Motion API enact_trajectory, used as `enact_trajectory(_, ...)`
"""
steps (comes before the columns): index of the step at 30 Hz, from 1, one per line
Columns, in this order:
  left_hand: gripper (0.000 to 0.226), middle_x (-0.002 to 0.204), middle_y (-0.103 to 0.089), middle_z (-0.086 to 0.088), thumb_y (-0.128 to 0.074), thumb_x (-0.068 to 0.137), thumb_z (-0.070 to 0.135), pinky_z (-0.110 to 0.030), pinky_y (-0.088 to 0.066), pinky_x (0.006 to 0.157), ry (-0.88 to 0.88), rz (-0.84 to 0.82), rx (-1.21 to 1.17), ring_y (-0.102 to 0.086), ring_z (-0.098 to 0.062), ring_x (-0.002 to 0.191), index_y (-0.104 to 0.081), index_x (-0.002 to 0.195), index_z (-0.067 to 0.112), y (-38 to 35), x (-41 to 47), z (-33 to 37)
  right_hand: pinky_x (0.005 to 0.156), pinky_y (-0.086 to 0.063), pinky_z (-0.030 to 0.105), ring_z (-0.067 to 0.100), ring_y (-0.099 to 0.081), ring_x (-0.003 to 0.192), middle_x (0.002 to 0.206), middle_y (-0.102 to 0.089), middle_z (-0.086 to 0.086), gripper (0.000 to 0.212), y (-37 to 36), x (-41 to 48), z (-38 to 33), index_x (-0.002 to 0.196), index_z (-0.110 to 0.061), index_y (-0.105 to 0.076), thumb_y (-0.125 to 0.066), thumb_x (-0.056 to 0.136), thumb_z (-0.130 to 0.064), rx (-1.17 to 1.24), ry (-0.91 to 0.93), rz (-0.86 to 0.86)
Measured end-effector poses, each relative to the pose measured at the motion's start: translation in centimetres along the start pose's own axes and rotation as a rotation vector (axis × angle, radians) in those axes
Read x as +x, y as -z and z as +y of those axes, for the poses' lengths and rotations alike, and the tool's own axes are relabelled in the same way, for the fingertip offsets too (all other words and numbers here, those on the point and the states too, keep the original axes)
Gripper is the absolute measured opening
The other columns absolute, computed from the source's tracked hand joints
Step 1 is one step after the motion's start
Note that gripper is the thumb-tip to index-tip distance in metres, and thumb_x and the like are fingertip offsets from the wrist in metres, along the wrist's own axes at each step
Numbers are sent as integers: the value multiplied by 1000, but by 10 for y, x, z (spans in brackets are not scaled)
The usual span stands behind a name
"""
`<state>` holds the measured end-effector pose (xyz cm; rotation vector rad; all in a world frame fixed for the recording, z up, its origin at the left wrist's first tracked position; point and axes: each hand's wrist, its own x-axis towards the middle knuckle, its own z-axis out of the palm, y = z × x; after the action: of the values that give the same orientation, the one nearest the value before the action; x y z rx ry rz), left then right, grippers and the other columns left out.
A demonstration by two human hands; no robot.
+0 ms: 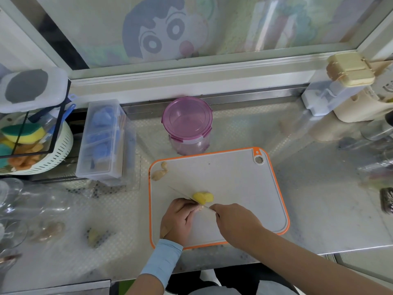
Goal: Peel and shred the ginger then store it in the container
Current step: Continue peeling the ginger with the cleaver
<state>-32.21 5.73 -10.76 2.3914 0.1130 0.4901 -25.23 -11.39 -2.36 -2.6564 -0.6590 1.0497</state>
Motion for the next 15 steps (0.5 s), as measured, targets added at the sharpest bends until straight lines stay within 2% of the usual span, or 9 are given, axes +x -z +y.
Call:
enact_trajectory(7, 14, 98, -63, 10, -63, 86, 20, -17, -47, 80, 2, -1, 11, -60, -13, 93, -77, 85, 17, -1, -2, -1, 48, -29, 27, 22, -51, 69, 80, -51, 0, 38, -5, 10, -1, 130, -32, -50, -34, 101, -15, -36, 16, 9)
enact_trajectory(12, 15, 96, -65, 8, -63, 86, 21, -18, -48, 78, 14, -5, 17, -59, -13, 92, -77, 85, 17, -1, -4, -2, 47, -28, 27, 22, -49, 66, 73, -46, -1, 35, -12, 16, 1, 130, -28, -50, -34, 101, -15, -49, 6, 14)
enact_trajectory(15, 16, 95, -66, 7, -61, 86, 23, -13, -44, 79, 38, -28, 16, -58, -12, 94, -77, 85, 19, 0, -4, -1, 54, -37, 30, 25, -50, 70, 79, -49, 1, 35, -14, 25, -3, 132, -25, -46, -37, 100, -13, -55, 0, -12)
